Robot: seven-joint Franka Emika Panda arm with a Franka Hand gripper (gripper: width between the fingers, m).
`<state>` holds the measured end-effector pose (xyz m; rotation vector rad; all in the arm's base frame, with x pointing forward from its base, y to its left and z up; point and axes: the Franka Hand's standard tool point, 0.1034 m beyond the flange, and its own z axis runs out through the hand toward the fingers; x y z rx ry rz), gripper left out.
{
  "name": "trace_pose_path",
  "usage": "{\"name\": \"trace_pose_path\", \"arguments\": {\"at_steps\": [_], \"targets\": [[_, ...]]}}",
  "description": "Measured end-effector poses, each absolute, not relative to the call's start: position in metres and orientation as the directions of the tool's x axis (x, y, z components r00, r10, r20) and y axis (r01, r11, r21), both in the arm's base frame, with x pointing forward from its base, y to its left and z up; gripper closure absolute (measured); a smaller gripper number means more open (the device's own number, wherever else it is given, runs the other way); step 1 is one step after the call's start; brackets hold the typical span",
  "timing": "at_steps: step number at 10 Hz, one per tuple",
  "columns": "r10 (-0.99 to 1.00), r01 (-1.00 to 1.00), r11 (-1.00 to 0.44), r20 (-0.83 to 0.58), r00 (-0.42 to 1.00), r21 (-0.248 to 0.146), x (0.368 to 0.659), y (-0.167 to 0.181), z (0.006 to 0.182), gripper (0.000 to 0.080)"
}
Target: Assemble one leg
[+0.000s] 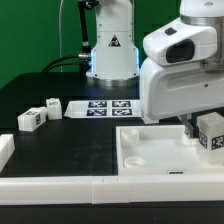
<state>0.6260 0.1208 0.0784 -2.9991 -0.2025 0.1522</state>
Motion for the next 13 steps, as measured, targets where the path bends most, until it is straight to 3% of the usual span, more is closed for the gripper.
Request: {"name": "trace_pose_path", "arguments": {"at_steps": [1, 2, 6, 8, 10, 13], "targets": [[0.14, 0.127, -0.982, -0.091, 0.986, -0.138, 0.6261, 0.1207, 0.0784, 0.042], [0.14, 0.127, -0.983, -0.092, 0.986, -0.133, 0.6264, 0.1183, 0.0782, 0.0505], [0.031, 0.018, -0.992, -0.105, 0.994, -0.123, 0.6265, 0.117, 0.078, 0.0505], [-0.319, -0.33, -0.941, -0.134, 0.938, -0.075, 0.6264, 0.1159, 0.0767, 0.0506], [-0.567, -0.575, -0.818, -0.141, 0.812, -0.026, 0.6263, 0.1163, 0.0764, 0.0506], [-0.874, -0.877, -0.478, -0.121, 0.47, 0.043, 0.6255, 0.1196, 0.0763, 0.0506]]}}
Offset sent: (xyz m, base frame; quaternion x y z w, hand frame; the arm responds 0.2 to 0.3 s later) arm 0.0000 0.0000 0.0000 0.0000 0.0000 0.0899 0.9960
